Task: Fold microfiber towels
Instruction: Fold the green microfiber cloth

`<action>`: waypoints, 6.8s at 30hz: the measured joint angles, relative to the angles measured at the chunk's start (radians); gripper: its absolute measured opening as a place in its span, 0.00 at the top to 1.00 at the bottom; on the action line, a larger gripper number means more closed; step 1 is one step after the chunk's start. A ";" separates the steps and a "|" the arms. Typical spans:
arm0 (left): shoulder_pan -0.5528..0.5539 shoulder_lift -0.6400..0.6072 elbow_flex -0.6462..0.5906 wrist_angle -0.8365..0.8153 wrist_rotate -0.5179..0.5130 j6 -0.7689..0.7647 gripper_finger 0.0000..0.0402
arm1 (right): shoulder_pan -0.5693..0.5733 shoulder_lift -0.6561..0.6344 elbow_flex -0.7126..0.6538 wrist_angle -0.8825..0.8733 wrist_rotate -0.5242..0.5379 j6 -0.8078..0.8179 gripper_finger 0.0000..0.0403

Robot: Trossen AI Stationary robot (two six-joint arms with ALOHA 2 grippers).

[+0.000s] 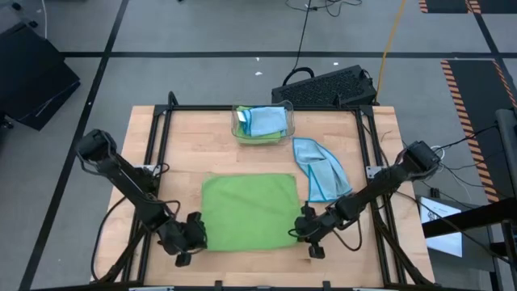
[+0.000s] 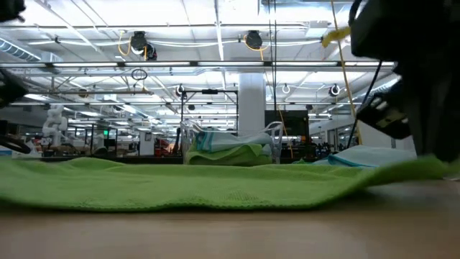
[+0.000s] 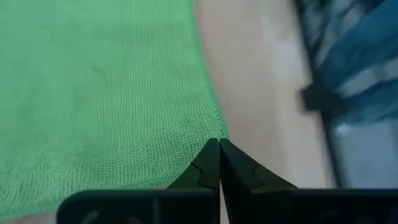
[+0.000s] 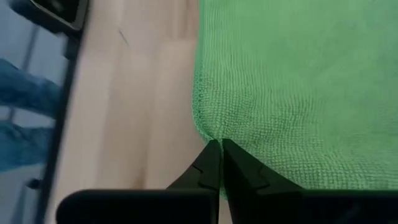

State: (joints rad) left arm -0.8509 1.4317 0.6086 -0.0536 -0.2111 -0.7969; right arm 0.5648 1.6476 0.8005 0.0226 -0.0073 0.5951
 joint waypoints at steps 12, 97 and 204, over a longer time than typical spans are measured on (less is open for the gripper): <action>0.000 -0.221 0.001 0.006 -0.016 -0.094 1.00 | -0.021 -0.147 0.001 0.013 -0.155 0.085 0.99; 0.066 -0.145 -0.037 -0.151 -0.200 -0.319 1.00 | -0.316 -0.200 0.001 -0.364 -0.066 0.023 1.00; 0.615 -0.504 -0.031 -0.868 0.321 -1.070 0.45 | -0.478 -0.104 0.002 0.142 -0.586 0.276 0.99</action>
State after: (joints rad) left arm -0.2359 0.9272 0.5781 -0.9221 0.1104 -1.8673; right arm 0.0871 1.5433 0.8021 0.1642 -0.5934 0.8711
